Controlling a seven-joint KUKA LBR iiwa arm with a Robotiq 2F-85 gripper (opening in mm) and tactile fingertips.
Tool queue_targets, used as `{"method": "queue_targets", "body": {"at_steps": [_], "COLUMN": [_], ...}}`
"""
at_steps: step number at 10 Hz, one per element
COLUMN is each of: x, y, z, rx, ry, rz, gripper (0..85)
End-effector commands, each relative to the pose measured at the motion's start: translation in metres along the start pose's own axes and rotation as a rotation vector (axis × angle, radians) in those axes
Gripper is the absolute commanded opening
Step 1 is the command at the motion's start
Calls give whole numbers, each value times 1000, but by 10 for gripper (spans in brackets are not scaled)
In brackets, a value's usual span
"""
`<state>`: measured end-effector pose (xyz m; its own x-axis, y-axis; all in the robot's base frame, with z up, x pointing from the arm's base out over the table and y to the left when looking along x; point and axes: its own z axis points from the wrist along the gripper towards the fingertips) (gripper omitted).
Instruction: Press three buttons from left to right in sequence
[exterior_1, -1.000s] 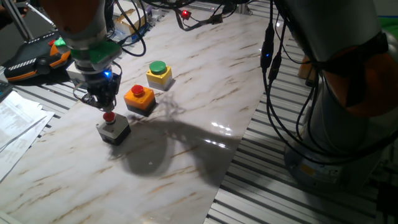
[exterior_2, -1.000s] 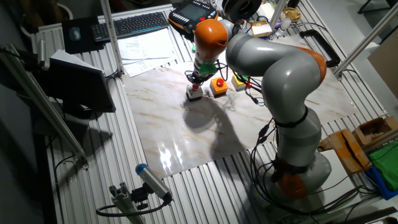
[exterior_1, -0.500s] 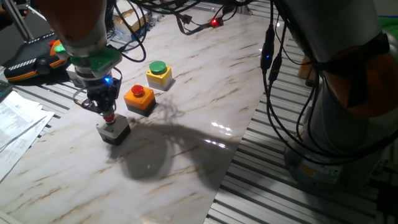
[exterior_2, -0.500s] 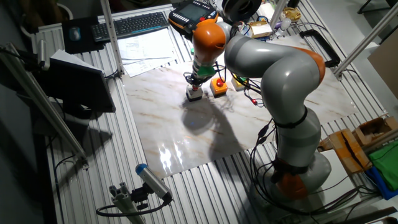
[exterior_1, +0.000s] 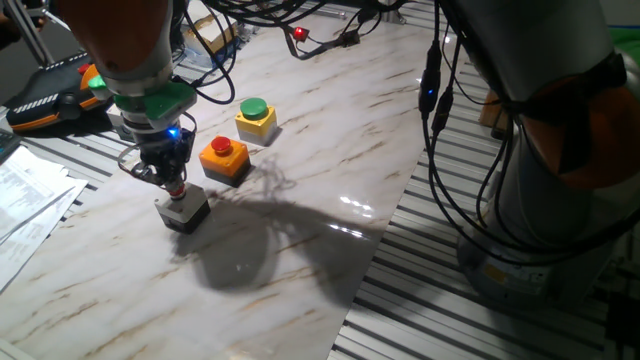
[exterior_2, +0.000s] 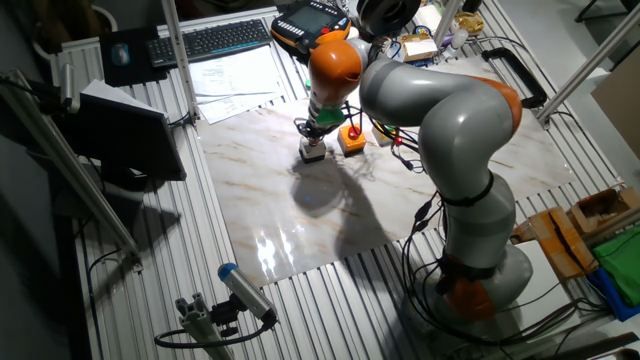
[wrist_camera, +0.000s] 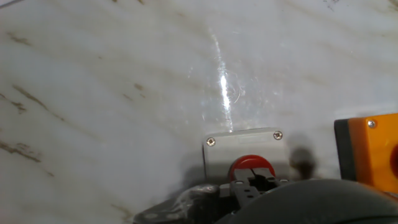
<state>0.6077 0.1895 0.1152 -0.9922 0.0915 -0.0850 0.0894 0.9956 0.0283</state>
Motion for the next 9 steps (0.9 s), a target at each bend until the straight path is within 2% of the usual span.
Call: {"method": "queue_targets", "body": {"at_steps": [1,9], "x": [0,0], "y": [0,1], "z": [2,6], "rx": [0,7], "ry": [0,-10], "rz": [0,-2], "gripper": [7,7]}}
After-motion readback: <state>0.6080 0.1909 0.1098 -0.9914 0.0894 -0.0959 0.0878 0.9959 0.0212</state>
